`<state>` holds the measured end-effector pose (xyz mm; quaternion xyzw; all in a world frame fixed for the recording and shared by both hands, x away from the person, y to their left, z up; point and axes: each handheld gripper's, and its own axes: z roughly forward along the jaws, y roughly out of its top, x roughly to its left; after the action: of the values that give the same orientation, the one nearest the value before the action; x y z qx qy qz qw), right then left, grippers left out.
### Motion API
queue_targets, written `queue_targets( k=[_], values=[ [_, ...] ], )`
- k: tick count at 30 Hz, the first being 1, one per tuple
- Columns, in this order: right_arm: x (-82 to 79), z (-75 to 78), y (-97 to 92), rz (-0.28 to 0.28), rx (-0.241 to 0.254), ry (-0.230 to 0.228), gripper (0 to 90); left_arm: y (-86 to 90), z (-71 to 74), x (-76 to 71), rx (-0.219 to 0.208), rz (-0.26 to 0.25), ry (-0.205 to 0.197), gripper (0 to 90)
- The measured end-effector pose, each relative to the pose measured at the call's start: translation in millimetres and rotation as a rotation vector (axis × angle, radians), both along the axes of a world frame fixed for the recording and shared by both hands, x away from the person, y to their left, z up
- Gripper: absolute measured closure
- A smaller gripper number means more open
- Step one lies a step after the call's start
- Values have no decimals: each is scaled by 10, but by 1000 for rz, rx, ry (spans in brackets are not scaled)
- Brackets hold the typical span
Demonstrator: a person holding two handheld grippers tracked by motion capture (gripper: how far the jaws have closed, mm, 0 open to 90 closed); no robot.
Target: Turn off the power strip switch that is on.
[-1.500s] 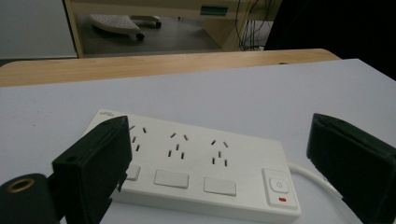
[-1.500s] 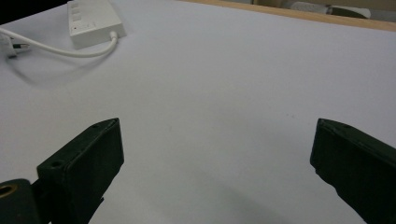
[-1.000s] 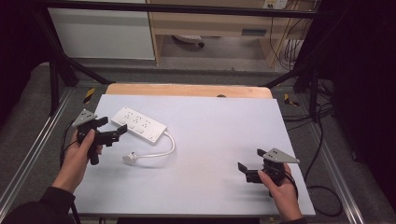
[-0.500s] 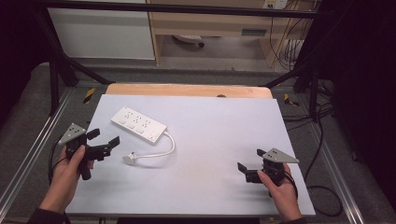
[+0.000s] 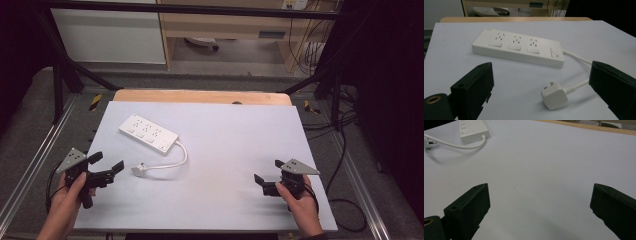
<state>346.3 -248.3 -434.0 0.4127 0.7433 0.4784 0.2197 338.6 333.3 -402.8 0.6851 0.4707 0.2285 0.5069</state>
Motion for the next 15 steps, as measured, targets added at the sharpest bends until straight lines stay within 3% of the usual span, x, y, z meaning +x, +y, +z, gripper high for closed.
queue_targets(
  k=[5,15],
  values=[
    [0,-2,6,-1,-2,2,32,-18,-70,-87,-13,-8,7,60],
    [-1,-3,8,-3,-4,4,32,-79,-167,-229,21,-28,13,64]
  ],
)
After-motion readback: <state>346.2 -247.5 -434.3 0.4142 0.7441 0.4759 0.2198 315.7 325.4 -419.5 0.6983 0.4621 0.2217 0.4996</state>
